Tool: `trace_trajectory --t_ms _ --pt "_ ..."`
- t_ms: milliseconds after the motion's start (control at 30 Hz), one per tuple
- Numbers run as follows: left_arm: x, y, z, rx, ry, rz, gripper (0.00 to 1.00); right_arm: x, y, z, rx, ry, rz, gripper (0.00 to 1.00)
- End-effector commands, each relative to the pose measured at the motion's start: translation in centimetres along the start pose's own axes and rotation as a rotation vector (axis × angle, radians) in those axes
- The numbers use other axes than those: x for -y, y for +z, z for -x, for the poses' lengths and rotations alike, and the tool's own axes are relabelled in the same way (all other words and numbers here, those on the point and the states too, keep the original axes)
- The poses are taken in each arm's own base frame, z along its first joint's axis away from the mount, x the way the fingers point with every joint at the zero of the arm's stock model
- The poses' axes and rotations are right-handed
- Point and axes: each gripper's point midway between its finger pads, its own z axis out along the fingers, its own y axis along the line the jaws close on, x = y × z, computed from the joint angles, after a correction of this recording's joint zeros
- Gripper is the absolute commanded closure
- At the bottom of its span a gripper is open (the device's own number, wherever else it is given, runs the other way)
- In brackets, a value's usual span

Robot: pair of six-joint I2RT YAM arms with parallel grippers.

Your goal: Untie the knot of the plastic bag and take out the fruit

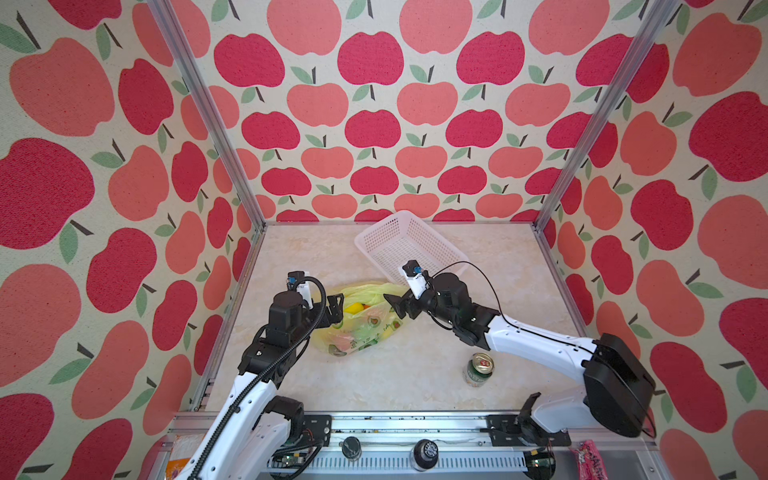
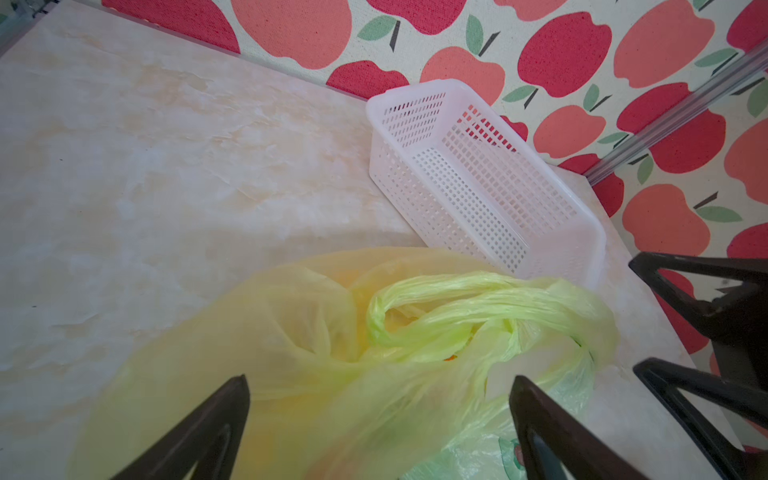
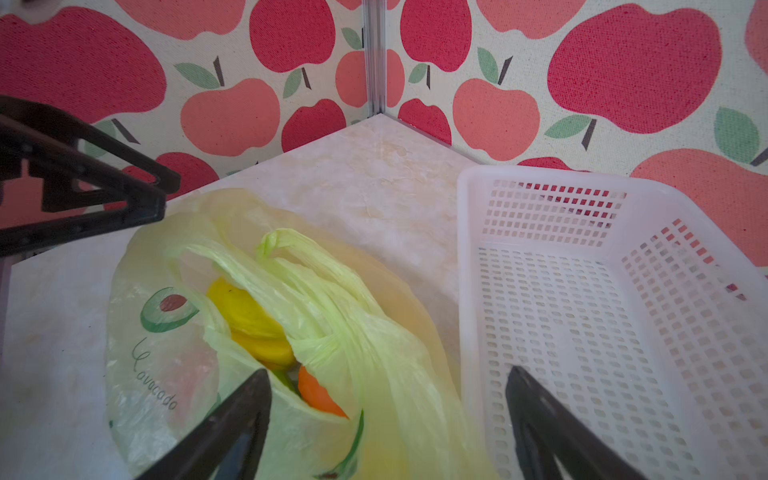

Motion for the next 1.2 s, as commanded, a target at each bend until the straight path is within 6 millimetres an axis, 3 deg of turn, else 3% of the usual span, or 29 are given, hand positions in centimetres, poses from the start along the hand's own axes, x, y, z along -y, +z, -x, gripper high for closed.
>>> trace_trajectory --t_ms 0,167,233,300,367,433,533,700,900,1167 --pt "-0.8 0.5 0.4 -0.005 0.097 0.114 0.01 0.5 1.8 -3.4 -0.205 -0.004 -0.026 0.12" --pt "-0.6 2.4 -0.7 -0.079 0.144 0.143 0.00 -0.5 4.2 -5.0 -0.297 0.003 0.024 0.20" --pt "-0.5 3.0 -1.0 -0.093 0.151 0.144 0.10 -0.4 4.5 -5.2 -0.298 0.005 0.018 0.24" --pt "-0.5 3.6 -1.3 -0.109 0.154 0.141 0.35 -0.2 4.4 -5.0 -0.287 0.006 0.008 0.36" --pt "-0.7 4.1 -1.3 -0.115 0.152 0.159 0.80 0.1 4.1 -4.7 -0.267 0.009 -0.009 0.55" --pt "-1.0 4.3 -1.2 -0.114 0.148 0.175 0.96 0.4 3.7 -4.2 -0.240 0.012 -0.026 0.69" --pt "-1.5 4.1 -0.8 -0.104 0.137 0.200 1.00 1.1 2.8 -3.5 -0.184 0.015 -0.069 0.82" --pt "-3.1 2.6 0.2 -0.047 0.070 0.240 1.00 2.7 0.5 -2.4 -0.077 0.035 -0.139 0.90" --pt "-5.6 -0.2 0.9 0.064 -0.078 0.224 1.00 4.6 -2.4 -1.8 0.051 0.106 -0.194 0.88" --pt "-5.9 -2.4 1.6 0.159 -0.133 0.184 1.00 5.3 -4.2 -2.0 0.139 0.157 -0.196 0.83"
